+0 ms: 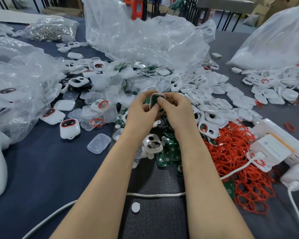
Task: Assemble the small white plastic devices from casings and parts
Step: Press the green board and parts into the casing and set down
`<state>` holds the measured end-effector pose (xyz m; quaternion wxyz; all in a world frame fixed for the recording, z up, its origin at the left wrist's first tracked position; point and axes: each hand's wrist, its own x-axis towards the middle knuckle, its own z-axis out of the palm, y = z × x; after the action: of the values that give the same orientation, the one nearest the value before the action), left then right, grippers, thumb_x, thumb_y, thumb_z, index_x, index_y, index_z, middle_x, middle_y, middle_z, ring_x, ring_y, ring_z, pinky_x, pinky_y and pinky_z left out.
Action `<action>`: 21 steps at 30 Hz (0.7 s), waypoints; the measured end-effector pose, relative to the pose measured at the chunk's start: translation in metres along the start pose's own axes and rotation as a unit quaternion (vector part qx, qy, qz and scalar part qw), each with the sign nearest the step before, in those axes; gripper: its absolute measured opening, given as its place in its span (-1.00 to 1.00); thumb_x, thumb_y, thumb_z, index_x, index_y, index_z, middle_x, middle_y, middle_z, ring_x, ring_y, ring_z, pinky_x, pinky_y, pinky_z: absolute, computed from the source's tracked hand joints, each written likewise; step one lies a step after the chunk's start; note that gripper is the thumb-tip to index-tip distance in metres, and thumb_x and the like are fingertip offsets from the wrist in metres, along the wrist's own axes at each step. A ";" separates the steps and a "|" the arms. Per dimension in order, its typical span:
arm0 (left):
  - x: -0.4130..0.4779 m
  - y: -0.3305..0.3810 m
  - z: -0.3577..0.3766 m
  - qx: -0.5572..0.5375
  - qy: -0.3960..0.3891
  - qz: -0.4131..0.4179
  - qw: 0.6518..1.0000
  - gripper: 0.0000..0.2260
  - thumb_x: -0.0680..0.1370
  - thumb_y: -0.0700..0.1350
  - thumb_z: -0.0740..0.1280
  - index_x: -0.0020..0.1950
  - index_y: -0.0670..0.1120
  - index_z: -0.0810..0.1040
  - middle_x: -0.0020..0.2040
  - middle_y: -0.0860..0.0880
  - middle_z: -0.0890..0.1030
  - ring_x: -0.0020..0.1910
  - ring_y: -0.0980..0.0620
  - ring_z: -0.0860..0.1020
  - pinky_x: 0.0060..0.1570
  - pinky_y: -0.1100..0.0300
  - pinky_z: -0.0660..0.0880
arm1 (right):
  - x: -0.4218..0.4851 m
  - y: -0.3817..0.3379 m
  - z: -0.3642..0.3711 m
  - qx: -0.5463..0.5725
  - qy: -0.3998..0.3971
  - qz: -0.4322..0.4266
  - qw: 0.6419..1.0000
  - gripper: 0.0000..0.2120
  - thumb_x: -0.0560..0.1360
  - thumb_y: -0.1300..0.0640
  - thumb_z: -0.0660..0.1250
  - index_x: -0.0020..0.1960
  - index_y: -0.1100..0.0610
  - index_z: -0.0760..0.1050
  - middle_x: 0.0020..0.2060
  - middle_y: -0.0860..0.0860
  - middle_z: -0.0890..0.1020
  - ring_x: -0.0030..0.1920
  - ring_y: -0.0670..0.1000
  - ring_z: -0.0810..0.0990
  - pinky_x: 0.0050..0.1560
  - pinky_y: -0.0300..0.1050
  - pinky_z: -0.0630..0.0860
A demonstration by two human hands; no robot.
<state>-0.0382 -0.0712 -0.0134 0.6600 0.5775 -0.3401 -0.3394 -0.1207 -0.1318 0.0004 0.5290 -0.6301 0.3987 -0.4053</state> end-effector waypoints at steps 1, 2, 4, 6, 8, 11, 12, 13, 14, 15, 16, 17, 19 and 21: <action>0.001 0.002 0.000 -0.004 -0.005 -0.004 1.000 -0.75 0.57 -0.28 0.28 0.11 0.05 0.54 -0.17 -0.06 0.70 -0.18 0.08 0.68 -0.20 0.29 0.56 | 0.001 -0.001 -0.001 0.002 0.000 0.004 1.000 -0.92 0.51 0.22 0.35 -0.02 0.12 0.59 -0.14 0.09 0.67 -0.19 -0.05 0.64 -0.32 -0.36 0.52; 0.002 0.003 0.001 -0.008 -0.010 -0.006 1.000 -0.76 0.57 -0.28 0.28 0.11 0.04 0.54 -0.16 -0.07 0.71 -0.16 0.07 0.69 -0.18 0.28 0.57 | 0.001 -0.002 -0.002 0.009 -0.001 0.010 1.000 -0.92 0.51 0.22 0.34 -0.02 0.12 0.59 -0.15 0.08 0.67 -0.21 -0.07 0.64 -0.34 -0.37 0.50; 0.003 0.008 0.004 -0.018 -0.018 -0.010 1.000 -0.77 0.57 -0.28 0.28 0.09 0.03 0.55 -0.16 -0.06 0.71 -0.15 0.07 0.69 -0.17 0.28 0.58 | 0.002 -0.004 -0.004 0.030 -0.003 0.021 0.999 -0.92 0.51 0.22 0.34 -0.04 0.09 0.59 -0.20 0.04 0.67 -0.26 -0.12 0.65 -0.35 -0.37 0.50; 0.006 0.015 0.009 -0.032 -0.018 -0.015 0.999 -0.78 0.57 -0.29 0.29 0.04 0.05 0.54 -0.23 0.00 0.70 -0.19 0.09 0.68 -0.19 0.30 0.58 | 0.005 -0.006 -0.007 0.034 0.012 0.024 0.999 -0.93 0.51 0.17 0.35 -0.04 0.04 0.59 -0.16 0.01 0.67 -0.17 -0.10 0.66 -0.23 -0.29 0.56; 0.012 0.022 0.017 -0.056 -0.001 -0.029 0.998 -0.76 0.56 -0.31 0.30 0.03 0.05 0.53 -0.21 0.01 0.69 -0.22 0.09 0.69 -0.21 0.28 0.60 | 0.011 -0.007 -0.018 -0.002 0.065 0.007 0.998 -0.92 0.52 0.11 0.34 0.00 0.01 0.58 -0.07 -0.04 0.65 -0.03 -0.07 0.61 -0.06 -0.25 0.54; 0.022 0.033 0.025 -0.134 0.039 -0.069 0.988 -0.76 0.56 -0.34 0.29 -0.02 0.03 0.50 -0.09 -0.10 0.63 -0.20 0.00 0.70 -0.19 0.21 0.63 | 0.021 -0.009 -0.048 -0.116 0.195 -0.034 0.973 -0.85 0.54 0.15 0.28 0.04 0.08 0.60 -0.13 -0.08 0.60 -0.07 -0.10 0.55 -0.19 -0.40 0.39; 0.026 0.036 0.027 -0.160 0.046 -0.084 0.982 -0.76 0.56 -0.35 0.29 -0.02 0.02 0.49 -0.07 -0.13 0.61 -0.18 -0.04 0.70 -0.20 0.19 0.63 | 0.024 -0.008 -0.059 -0.171 0.223 -0.035 0.959 -0.83 0.55 0.15 0.26 0.03 0.11 0.61 -0.17 -0.08 0.58 -0.09 -0.08 0.54 -0.21 -0.35 0.37; 0.029 0.037 0.030 -0.179 0.049 -0.095 0.978 -0.76 0.56 -0.35 0.28 -0.02 0.01 0.48 -0.03 -0.15 0.60 -0.15 -0.07 0.70 -0.21 0.19 0.62 | 0.027 -0.006 -0.068 -0.227 0.230 -0.028 0.946 -0.82 0.55 0.13 0.24 0.01 0.13 0.61 -0.20 -0.06 0.58 -0.09 -0.04 0.55 -0.19 -0.26 0.37; 0.031 0.038 0.032 -0.185 0.050 -0.101 0.976 -0.77 0.56 -0.35 0.28 -0.01 0.00 0.47 0.00 -0.17 0.59 -0.13 -0.08 0.69 -0.21 0.20 0.62 | 0.029 -0.003 -0.073 -0.280 0.215 -0.014 0.935 -0.79 0.56 0.09 0.24 -0.03 0.16 0.61 -0.23 -0.04 0.58 -0.09 0.02 0.57 -0.18 -0.19 0.38; 0.032 0.036 0.035 -0.181 0.050 -0.103 0.977 -0.77 0.56 -0.35 0.27 0.00 0.00 0.47 0.03 -0.19 0.58 -0.13 -0.07 0.69 -0.20 0.20 0.62 | 0.031 -0.001 -0.075 -0.328 0.186 0.003 0.926 -0.73 0.55 0.01 0.25 -0.08 0.20 0.61 -0.23 0.01 0.60 -0.09 0.08 0.58 -0.15 -0.13 0.42; 0.033 0.034 0.037 -0.172 0.052 -0.103 0.978 -0.77 0.57 -0.35 0.27 0.01 0.00 0.47 0.06 -0.20 0.58 -0.14 -0.06 0.69 -0.19 0.20 0.62 | 0.034 0.000 -0.073 -0.363 0.156 0.023 0.918 -0.64 0.54 -0.07 0.27 -0.11 0.23 0.60 -0.22 0.07 0.63 -0.07 0.13 0.58 -0.09 -0.06 0.48; 0.034 0.032 0.039 -0.166 0.055 -0.105 0.979 -0.77 0.57 -0.35 0.27 0.04 -0.01 0.47 0.09 -0.20 0.57 -0.15 -0.04 0.69 -0.19 0.20 0.62 | 0.036 0.001 -0.071 -0.387 0.132 0.042 0.912 -0.59 0.51 -0.14 0.28 -0.10 0.23 0.59 -0.16 0.12 0.64 -0.02 0.17 0.57 -0.01 0.01 0.51; 0.033 0.028 0.042 -0.169 0.056 -0.114 0.977 -0.74 0.58 -0.34 0.26 0.17 -0.04 0.45 0.14 -0.21 0.55 -0.17 -0.03 0.70 -0.20 0.20 0.63 | 0.040 0.000 -0.066 -0.408 0.105 0.075 0.904 -0.58 0.48 -0.17 0.32 0.04 0.19 0.57 0.02 0.13 0.62 0.11 0.20 0.53 0.13 0.08 0.49; 0.032 0.026 0.041 -0.172 0.056 -0.122 0.976 -0.73 0.58 -0.33 0.25 0.23 -0.07 0.43 0.13 -0.21 0.56 -0.19 -0.01 0.70 -0.22 0.22 0.62 | 0.041 -0.005 -0.063 -0.414 0.088 0.088 0.902 -0.61 0.46 -0.13 0.35 0.14 0.13 0.53 0.11 0.09 0.59 0.19 0.18 0.50 0.20 0.08 0.44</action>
<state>-0.0538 -0.1171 0.0183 0.7209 0.5105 -0.1666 -0.4381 -0.1646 -0.1912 0.0157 0.2169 -0.7159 0.6297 -0.2096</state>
